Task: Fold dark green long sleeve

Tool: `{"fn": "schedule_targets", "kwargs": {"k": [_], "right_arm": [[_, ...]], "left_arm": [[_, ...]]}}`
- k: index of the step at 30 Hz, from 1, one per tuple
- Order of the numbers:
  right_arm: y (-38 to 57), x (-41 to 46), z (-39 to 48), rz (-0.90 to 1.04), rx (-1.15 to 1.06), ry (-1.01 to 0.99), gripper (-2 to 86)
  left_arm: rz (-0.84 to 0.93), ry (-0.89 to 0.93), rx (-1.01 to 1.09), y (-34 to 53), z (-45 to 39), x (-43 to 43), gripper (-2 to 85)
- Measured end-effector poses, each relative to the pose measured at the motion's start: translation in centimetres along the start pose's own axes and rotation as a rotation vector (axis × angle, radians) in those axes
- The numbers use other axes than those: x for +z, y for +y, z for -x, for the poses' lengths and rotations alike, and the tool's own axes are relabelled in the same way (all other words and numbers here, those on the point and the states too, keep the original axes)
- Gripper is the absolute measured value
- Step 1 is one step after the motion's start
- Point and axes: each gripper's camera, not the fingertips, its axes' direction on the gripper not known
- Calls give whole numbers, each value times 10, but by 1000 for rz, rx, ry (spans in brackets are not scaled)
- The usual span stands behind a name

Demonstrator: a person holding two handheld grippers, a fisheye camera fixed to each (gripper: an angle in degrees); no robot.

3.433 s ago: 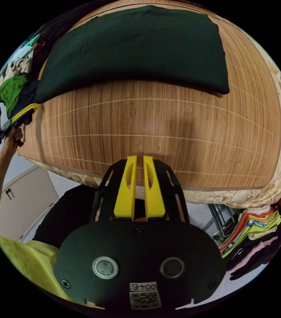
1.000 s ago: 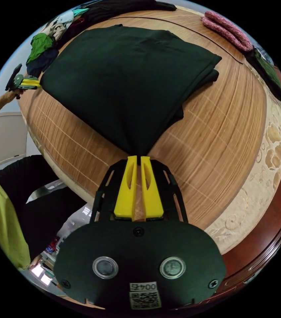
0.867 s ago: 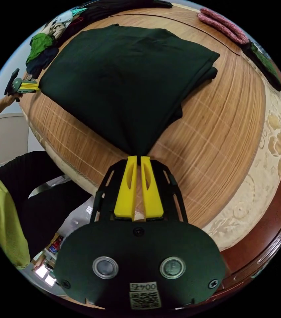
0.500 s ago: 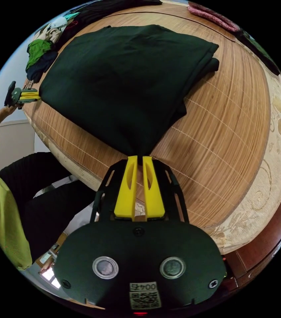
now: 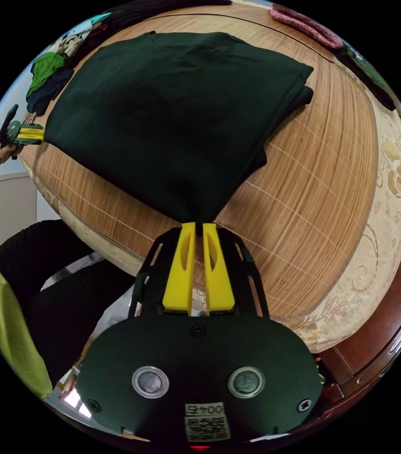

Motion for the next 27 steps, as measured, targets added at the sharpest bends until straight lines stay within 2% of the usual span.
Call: {"fn": "schedule_targets", "kwargs": {"k": [3,7,19,27], "right_arm": [[1,-7,-2,7,9,3,37],[6,-20,-11,28,11,-1,30],[19,-49,-28,51,10,-99,50],[27,-72,-21,58,50,-27,53]], "left_arm": [[19,12,10,-4,2,-1,20],[30,-85,28,8,5,-7,19],[-13,-94,39,26,7,-9,19],[-48,-170,17,36,-5,-13,32]]}}
